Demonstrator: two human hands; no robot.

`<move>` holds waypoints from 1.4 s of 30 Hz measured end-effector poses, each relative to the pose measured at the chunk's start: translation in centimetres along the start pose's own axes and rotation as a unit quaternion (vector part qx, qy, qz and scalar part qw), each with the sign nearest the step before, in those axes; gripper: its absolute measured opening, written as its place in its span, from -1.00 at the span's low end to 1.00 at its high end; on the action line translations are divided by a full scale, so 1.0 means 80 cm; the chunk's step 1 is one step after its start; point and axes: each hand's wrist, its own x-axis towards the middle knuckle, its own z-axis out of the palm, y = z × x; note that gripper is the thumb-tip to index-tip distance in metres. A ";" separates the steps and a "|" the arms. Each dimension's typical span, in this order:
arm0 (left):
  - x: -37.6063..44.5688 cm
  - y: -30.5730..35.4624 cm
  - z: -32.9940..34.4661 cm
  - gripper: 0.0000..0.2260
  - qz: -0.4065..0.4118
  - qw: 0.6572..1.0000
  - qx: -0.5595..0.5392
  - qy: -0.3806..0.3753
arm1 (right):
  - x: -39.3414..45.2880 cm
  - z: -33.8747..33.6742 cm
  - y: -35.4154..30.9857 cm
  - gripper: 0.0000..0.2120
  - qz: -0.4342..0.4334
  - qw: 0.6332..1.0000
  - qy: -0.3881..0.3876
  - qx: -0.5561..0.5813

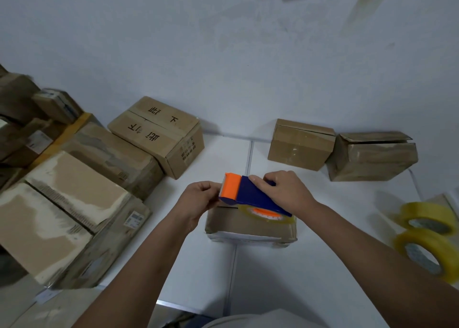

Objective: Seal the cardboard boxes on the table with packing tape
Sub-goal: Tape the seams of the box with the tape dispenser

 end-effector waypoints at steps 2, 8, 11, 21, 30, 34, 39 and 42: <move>0.001 -0.003 -0.001 -0.77 0.014 1.000 0.021 0.015 | 0.005 -0.002 -0.005 -0.50 -0.002 0.999 -0.020 -0.032; 0.009 -0.012 -0.012 -0.82 0.028 0.999 0.011 0.040 | 0.010 -0.005 -0.010 -0.41 -0.008 0.995 -0.030 -0.098; 0.011 -0.016 -0.026 -0.82 0.033 0.998 0.011 0.054 | 0.009 -0.002 -0.014 -0.40 -0.003 0.992 -0.031 -0.119; 0.019 -0.051 -0.093 -0.87 -0.013 0.991 -0.031 0.129 | 0.010 0.004 -0.030 -0.38 0.013 0.975 -0.045 -0.219; 0.051 -0.105 -0.086 -0.84 -0.014 0.982 -0.007 0.187 | 0.020 0.015 -0.046 -0.38 0.032 0.964 -0.044 -0.260; 0.057 -0.129 -0.067 -0.82 -0.037 0.982 -0.010 0.184 | 0.020 0.019 -0.045 -0.40 0.035 0.968 -0.032 -0.248; 0.059 -0.151 -0.034 -0.85 -0.030 0.985 0.000 0.171 | 0.019 0.021 -0.038 -0.43 0.034 0.973 0.002 -0.228; 0.060 -0.154 -0.021 -0.85 -0.015 0.986 0.036 0.159 | 0.020 0.023 -0.037 -0.45 0.041 0.974 0.006 -0.221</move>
